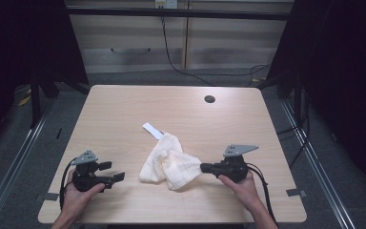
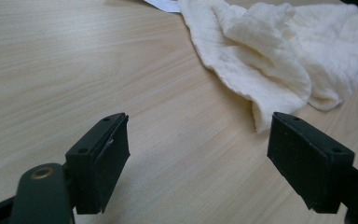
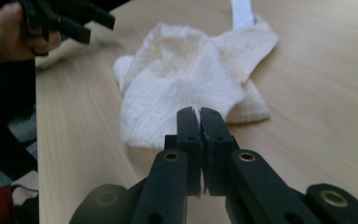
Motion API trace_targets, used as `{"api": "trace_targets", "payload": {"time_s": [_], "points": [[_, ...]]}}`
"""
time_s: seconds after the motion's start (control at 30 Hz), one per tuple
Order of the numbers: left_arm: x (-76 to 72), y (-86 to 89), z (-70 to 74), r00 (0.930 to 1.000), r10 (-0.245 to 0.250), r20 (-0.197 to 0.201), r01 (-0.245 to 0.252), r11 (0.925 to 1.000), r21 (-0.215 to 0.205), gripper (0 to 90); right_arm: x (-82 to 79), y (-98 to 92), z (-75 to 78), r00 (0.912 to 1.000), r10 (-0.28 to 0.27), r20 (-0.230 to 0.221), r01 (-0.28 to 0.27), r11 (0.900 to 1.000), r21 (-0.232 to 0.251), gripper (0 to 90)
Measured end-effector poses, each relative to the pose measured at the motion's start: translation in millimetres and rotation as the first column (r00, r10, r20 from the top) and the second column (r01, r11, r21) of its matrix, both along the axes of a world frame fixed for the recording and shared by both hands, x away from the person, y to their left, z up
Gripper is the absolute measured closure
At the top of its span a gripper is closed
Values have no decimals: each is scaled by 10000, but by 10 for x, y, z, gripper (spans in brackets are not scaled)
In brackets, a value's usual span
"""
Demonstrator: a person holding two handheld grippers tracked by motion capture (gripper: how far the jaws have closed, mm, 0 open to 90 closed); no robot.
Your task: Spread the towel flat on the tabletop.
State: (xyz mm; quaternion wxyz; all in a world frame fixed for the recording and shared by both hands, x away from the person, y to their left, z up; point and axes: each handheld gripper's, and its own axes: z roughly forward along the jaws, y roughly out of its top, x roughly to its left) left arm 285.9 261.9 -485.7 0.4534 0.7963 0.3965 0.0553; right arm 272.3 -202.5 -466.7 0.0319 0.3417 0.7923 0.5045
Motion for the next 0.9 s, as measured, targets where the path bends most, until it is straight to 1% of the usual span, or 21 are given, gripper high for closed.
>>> {"api": "trace_targets", "payload": {"time_s": [0.07, 0.17, 0.23, 0.37, 0.43, 0.47, 0.5, 0.53, 0.57, 0.6, 0.63, 0.67, 0.7, 0.73, 0.8, 0.87, 0.9], "points": [[4, -2, -5, 10000, -9, -32, 9, 10000, 18, 203, 30, -65, 106, 9996, -197, 181, 194, 9997, 149, 880], [6, -5, -7, 10000, 26, -57, -25, 10000, 49, 203, 92, -135, 284, 9983, -371, 449, 346, 9980, 538, 879], [7, -3, -7, 10000, 28, -43, -27, 10000, 56, 203, 140, -149, 415, 9974, -372, 625, 329, 9972, 678, 880], [4, 1, -6, 10000, 60, -26, -60, 10000, 14, 203, 243, -155, 670, 9949, -391, 928, 317, 9963, 797, 880], [3, 8, -2, 10000, 21, -12, -21, 10000, 46, 203, 288, -160, 778, 9936, -392, 1055, 294, 9953, 927, 880], [3, 8, -2, 10000, 21, -12, -21, 10000, 46, 203, 288, -160, 778, 9936, -392, 1055, 294, 9953, 927, 880], [2, 11, -1, 10000, 23, -13, -23, 10000, 37, 203, 320, -152, 880, 9921, -355, 1201, 236, 9948, 990, 880], [3, 12, -2, 10000, 26, -10, -26, 10000, 33, 203, 326, -146, 908, 9913, -349, 1267, 220, 9945, 1023, 880], [3, 12, -2, 10000, 26, -10, -26, 10000, 33, 205, 326, -146, 908, 9913, -349, 1267, 220, 9945, 1023, 880], [1, 11, -1, 10000, 51, -22, -51, 10000, 6, 206, 323, -130, 958, 9906, -227, 1348, 50, 9914, 1307, 880], [1, 11, -1, 10000, 51, -22, -51, 10000, 6, 207, 323, -130, 958, 9906, -227, 1348, 50, 9914, 1307, 880], [-1, 8, -3, 10000, 26, -14, -26, 10000, 26, 209, 290, -99, 948, 9912, -43, 1326, -149, 9896, 1430, 880], [-1, 8, -3, 10000, 26, -14, -26, 10000, 26, 212, 290, -99, 948, 9912, -43, 1326, -149, 9896, 1430, 880], [-3, 0, -7, 10000, 17, -32, -17, 10000, 55, 213, 240, -60, 873, 9930, 154, 1168, -311, 9905, 1342, 880], [-4, -7, -9, 10000, 18, -67, -17, 10000, 96, 215, 173, -29, 779, 9949, 290, 971, -417, 9905, 1312, 880], [-1, -9, -13, 10000, 21, -86, -20, 9999, 116, 214, 101, -2, 750, 9952, 400, 890, -522, 9890, 1385, 881], [5, -12, -18, 10000, 34, -91, -33, 9999, 139, 214, 101, -2, 750, 9952, 400, 890, -522, 9890, 1385, 881]]}}
